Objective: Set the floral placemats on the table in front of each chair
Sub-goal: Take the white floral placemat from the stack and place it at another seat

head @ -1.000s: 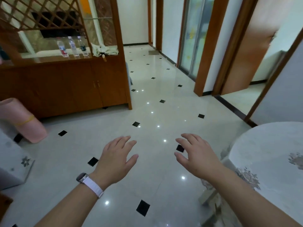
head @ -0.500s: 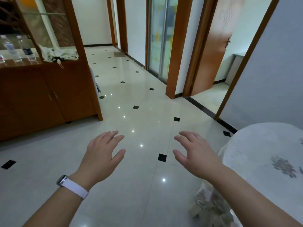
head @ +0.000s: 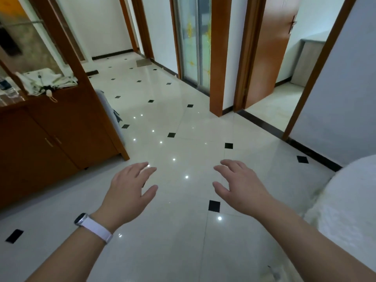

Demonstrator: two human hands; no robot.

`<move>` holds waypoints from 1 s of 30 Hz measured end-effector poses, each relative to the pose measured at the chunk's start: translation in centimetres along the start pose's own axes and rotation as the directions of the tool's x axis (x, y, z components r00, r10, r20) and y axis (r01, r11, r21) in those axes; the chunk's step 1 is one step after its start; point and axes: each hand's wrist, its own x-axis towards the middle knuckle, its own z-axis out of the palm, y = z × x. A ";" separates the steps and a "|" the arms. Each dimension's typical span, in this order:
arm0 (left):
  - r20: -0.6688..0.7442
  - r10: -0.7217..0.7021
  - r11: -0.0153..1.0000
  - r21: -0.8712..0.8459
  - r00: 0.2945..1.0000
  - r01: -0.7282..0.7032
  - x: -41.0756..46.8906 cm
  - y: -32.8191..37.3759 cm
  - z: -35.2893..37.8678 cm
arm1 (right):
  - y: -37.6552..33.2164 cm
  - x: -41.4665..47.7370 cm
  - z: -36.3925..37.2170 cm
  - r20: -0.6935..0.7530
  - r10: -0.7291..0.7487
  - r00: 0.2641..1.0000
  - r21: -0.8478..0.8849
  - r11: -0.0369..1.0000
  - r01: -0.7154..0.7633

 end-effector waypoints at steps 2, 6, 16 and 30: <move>0.003 0.042 0.999 -0.015 0.999 -0.042 2.5 0.8 0.1 | 1.0 1.6 -1.0 -0.004 0.015 1.000 -0.009 1.000 -0.016; -0.018 0.148 0.988 -0.044 0.989 -0.149 8.2 2.5 0.3 | 4.0 3.5 -3.0 -0.049 0.074 0.996 -0.042 0.996 -0.076; -0.018 0.447 0.882 -0.155 0.894 -0.444 26.6 8.6 6.2 | 13.4 8.8 -3.9 -0.103 0.359 0.928 -0.046 0.930 -0.365; 0.009 0.799 0.566 -0.349 0.602 -0.747 51.9 18.8 14.4 | 21.8 18.0 -6.1 -0.179 0.761 0.623 -0.061 0.623 -0.780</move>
